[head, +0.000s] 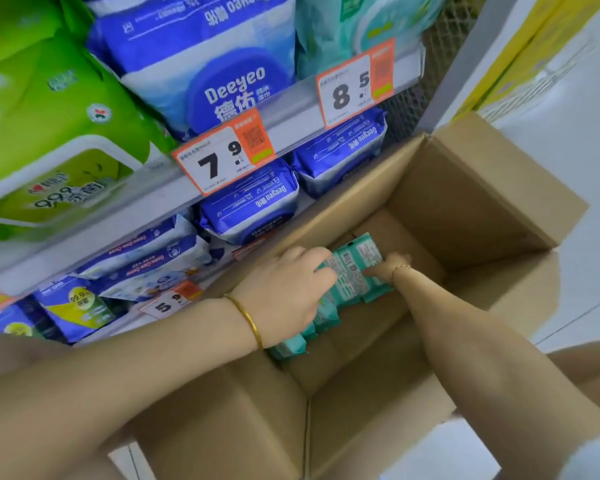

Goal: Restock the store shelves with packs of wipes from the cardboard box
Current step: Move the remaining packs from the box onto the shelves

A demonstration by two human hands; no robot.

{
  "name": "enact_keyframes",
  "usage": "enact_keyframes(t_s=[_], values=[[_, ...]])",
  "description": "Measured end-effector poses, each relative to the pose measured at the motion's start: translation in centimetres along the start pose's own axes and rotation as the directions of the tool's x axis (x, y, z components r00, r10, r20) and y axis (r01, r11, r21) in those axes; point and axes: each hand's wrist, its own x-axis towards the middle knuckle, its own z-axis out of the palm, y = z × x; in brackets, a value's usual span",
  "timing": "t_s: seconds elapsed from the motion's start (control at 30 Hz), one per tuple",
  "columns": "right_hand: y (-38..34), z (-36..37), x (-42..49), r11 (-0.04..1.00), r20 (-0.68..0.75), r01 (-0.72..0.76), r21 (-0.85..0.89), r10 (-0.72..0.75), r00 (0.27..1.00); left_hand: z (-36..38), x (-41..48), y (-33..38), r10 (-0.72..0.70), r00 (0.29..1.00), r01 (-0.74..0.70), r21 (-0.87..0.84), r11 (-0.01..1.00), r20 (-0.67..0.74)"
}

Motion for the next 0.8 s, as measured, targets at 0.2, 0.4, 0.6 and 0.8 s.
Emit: enact_keyframes(t_s=[0.2, 0.4, 0.6, 0.8], values=[[-0.4, 0.1, -0.7, 0.997, -0.045, 0.081, 0.018, -0.08, 0.996, -0.6, -0.2, 0.4, -0.065, 0.997, 0.068, -0.068, 0.995, 0.046], [-1.3, 1.1, -1.5, 0.986, -0.119, 0.137, 0.09, -0.126, 0.985, -0.1, -0.3, -0.1, -0.101, 0.989, 0.111, -0.098, 0.989, 0.105], [-2.1, 0.4, -5.6, 0.959, -0.23, 0.165, -0.232, -0.219, 0.948, -0.4, -0.2, -0.5, -0.106, 0.989, 0.12, -0.145, 0.982, 0.101], [-3.8, -5.9, -14.0, 0.933, -0.044, 0.052, 0.356, -0.039, 0.998, -0.5, -0.4, 0.4, -0.18, 0.979, 0.206, -0.444, 0.872, 0.1]])
